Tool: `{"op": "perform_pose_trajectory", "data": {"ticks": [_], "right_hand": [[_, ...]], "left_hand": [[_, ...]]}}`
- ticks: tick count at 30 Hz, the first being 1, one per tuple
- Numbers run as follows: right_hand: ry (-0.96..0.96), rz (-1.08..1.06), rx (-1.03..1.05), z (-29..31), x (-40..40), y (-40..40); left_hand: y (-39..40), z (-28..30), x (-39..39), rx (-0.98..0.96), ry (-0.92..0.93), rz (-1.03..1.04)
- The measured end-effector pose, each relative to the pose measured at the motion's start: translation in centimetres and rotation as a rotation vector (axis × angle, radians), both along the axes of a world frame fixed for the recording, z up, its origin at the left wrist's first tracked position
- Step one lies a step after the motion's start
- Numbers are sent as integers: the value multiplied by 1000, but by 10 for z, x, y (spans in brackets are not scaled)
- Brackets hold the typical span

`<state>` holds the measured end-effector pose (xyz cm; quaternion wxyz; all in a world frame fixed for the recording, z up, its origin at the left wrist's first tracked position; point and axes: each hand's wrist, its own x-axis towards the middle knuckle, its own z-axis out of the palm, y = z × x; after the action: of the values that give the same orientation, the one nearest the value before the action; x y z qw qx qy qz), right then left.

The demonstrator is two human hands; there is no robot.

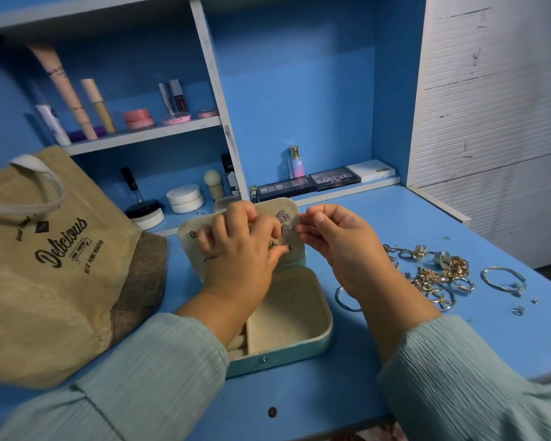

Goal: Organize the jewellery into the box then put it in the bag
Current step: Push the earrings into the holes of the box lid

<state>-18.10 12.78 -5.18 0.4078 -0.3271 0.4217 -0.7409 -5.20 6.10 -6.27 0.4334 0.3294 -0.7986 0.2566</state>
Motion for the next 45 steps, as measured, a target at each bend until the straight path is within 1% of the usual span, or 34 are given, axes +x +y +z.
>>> {"op": "perform_pose_trajectory", "data": {"ticks": [6, 11, 16, 20, 24, 28, 31, 36, 38, 40, 45], "right_hand": [[-9, 3, -4, 1, 1, 2], [-18, 5, 1, 1, 1, 3], [31, -8, 26, 0, 0, 3], [116, -93, 86, -2, -3, 3], [133, -149, 139, -2, -6, 3], [142, -129, 153, -1, -5, 4], [201, -117, 177, 0, -5, 4], [380, -40, 227, 1, -3, 6], [474, -1, 278, 1, -2, 6], [525, 46, 330, 1, -2, 5], [541, 139, 427, 5, -6, 1]], "left_hand": [[-1, 2, 0, -6, 47, 26], [-3, 6, -2, 1, 40, 62], [-6, 7, -4, -61, -42, 84], [-2, 2, 0, -104, -51, 71], [6, -2, 5, -205, -74, 66], [13, -8, 9, -307, -134, 96], [17, -11, 9, -332, -126, 102], [19, -12, 8, -348, -130, 119], [19, -12, 9, -353, -128, 122], [20, -11, 9, -359, -126, 126], [23, -12, 10, -390, -121, 129]]}}
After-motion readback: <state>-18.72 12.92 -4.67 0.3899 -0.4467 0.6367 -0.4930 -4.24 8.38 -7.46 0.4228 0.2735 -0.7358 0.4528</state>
